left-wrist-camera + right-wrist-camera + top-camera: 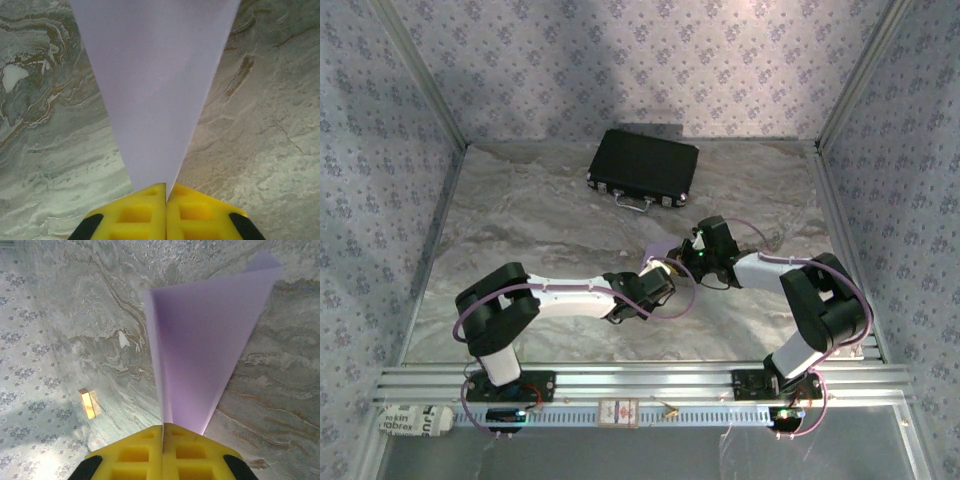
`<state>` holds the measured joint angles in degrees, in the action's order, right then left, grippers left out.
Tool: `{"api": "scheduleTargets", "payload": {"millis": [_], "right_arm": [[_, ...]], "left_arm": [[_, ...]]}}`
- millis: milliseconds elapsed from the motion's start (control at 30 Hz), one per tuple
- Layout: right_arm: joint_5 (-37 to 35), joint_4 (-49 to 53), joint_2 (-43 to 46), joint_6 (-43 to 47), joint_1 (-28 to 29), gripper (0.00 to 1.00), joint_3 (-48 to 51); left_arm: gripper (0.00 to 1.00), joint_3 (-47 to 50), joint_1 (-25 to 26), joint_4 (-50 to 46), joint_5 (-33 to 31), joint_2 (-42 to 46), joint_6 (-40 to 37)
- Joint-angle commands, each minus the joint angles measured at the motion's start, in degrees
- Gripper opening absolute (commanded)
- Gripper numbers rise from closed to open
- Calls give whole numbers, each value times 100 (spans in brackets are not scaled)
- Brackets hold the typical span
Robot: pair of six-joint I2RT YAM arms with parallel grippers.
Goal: Fold a paper plane with a square sheet of paper (pick it up from the middle)
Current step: Fold the wing for the fifth time at the center of the table.
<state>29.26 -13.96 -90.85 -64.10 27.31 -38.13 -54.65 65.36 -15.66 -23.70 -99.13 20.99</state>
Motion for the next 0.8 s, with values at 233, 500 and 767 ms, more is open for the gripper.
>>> {"api": "scheduleTargets", "payload": {"millis": [233, 500, 767], "right_arm": [[-594, 1090, 714, 643, -139, 22, -84], [-1061, 1694, 1543, 956, -341, 39, 156], [-1075, 1822, 1750, 1037, -402, 40, 261]], "left_arm": [[0, -31, -257, 142, 732, 60, 133], [0, 533, -1031, 1034, 2462, 398, 704], [0, 792, -1374, 1455, 3276, 424, 825]]}}
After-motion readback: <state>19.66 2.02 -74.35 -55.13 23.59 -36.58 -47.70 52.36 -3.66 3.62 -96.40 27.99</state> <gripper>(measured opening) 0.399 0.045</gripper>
